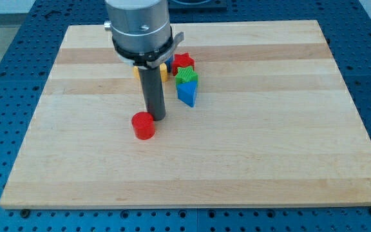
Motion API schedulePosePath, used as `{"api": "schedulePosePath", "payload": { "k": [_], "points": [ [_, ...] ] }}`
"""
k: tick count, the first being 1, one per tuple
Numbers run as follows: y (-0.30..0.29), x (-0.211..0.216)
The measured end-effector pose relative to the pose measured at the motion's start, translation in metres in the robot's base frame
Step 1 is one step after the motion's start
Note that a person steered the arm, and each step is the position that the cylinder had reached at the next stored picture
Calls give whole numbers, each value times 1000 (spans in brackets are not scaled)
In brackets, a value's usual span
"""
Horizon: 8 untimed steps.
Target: Push the red star and the yellow heart towards the red circle
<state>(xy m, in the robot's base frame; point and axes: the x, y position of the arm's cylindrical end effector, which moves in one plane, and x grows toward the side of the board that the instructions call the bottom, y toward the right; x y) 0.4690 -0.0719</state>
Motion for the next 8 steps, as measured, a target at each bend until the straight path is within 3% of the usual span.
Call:
{"api": "schedulePosePath", "payload": {
  "k": [2,4,5,7,8],
  "points": [
    [17,11],
    [140,-58],
    [160,-104],
    [147,-193],
    [124,-190]
  ]
}}
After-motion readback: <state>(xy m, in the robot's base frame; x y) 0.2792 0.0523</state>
